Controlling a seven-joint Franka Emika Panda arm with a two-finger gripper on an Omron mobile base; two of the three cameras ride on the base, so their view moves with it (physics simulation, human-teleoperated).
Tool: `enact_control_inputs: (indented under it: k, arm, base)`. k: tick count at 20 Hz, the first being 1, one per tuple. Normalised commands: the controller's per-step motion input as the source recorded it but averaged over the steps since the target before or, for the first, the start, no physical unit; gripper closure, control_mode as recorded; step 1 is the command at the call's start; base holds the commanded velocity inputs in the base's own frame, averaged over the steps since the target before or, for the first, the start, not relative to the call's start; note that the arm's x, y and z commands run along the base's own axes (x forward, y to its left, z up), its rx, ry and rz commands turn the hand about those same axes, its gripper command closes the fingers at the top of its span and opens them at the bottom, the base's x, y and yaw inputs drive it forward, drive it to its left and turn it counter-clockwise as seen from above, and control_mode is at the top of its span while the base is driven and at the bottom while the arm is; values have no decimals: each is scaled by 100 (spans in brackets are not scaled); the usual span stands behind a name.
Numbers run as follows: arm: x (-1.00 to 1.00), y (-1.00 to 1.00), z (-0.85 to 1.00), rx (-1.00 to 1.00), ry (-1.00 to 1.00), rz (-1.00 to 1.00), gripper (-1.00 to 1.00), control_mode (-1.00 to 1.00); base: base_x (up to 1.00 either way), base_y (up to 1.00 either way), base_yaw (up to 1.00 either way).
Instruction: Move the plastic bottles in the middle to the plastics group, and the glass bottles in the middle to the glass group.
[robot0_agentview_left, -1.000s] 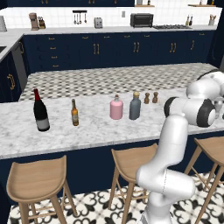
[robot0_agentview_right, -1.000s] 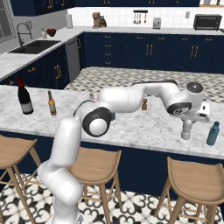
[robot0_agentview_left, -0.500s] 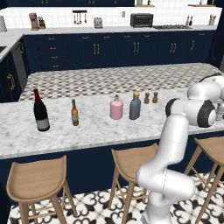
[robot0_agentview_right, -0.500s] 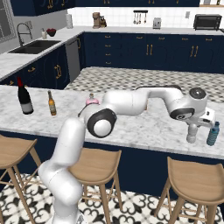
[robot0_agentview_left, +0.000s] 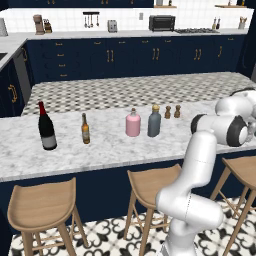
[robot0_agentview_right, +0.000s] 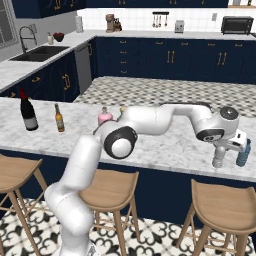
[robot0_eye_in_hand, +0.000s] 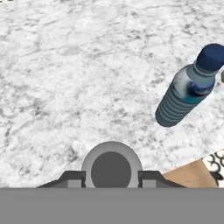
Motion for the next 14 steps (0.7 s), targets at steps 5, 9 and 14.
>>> enact_control_inputs:
  k: [5, 9, 14]
  arm:
    - [14, 0, -5, 0, -7, 0, 100, -100]
    - [49, -10, 0, 0, -11, 0, 100, -100]
    - [7, -22, 0, 0, 0, 0, 100, -100]
  base:
    - [0, 0, 0]
    - [0, 0, 0]
    - [0, 0, 0]
